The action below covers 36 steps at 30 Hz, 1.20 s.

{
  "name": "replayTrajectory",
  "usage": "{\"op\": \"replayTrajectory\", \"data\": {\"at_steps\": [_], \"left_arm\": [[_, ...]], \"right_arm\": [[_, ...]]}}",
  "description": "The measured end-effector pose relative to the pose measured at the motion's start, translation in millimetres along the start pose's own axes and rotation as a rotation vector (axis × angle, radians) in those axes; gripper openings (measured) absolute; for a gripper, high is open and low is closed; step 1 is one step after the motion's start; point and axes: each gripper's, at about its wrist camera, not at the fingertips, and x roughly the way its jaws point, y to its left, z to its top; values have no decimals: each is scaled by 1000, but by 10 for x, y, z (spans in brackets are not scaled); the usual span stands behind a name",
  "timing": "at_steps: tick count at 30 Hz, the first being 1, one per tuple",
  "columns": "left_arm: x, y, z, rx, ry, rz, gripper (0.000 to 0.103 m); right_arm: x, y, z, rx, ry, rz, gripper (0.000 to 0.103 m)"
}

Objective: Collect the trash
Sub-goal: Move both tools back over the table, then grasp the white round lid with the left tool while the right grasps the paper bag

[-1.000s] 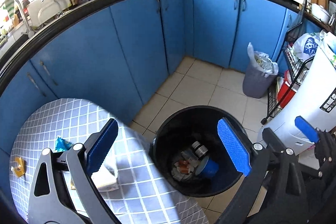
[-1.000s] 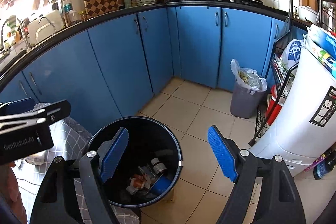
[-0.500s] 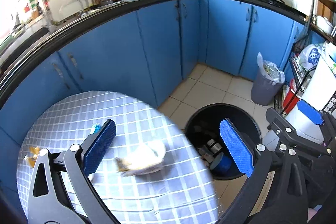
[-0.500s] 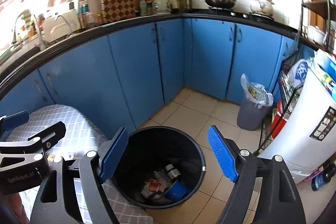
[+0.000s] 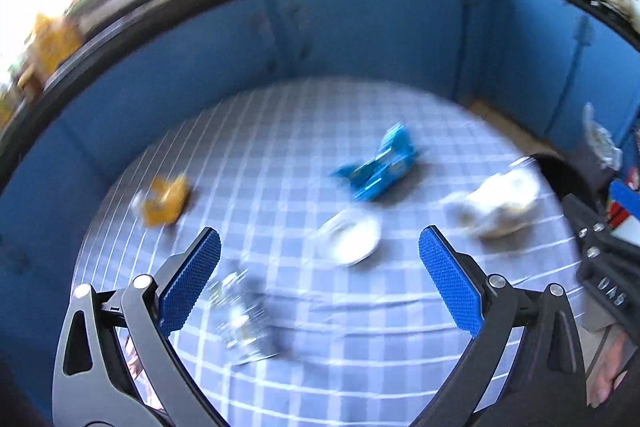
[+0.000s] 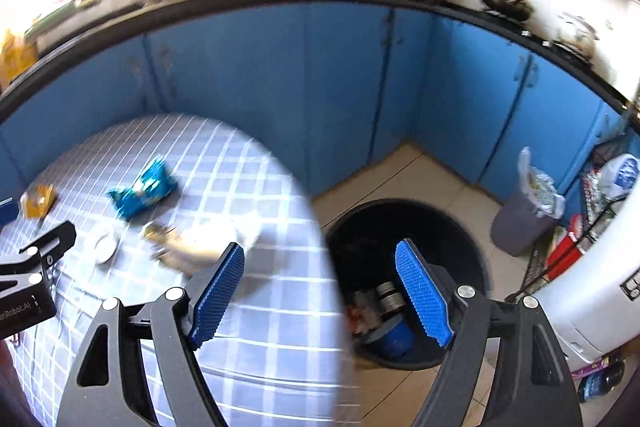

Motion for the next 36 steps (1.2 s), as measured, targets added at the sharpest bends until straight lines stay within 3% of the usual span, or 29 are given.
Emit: {"op": "replayTrajectory", "data": {"at_steps": [4,9,14,17,29,31,33,36], "left_arm": [[180,335,-212,-73,47,34,98],[300,510,-255,-112,58,-9,98],[284,349,-106,-58,12,-97,98],[323,170,1,-1,-3,-103,98],[785,97,119,-25,94,-126,98],[863,110,124,-35,109,-130,97],[901,93,113,-26,107,-122,90],[868,87,83,-19,98,-175,69]], "right_arm": [[136,244,-40,-45,35,22,76],[222,446,-25,-75,48,36,76],[310,544,20,-95,52,26,76],[366,542,36,-94,63,31,76],[605,530,96,-112,77,32,76],[601,558,103,-129,69,45,70],[583,609,101,-153,63,79,42],[531,704,60,-210,49,68,29]]}}
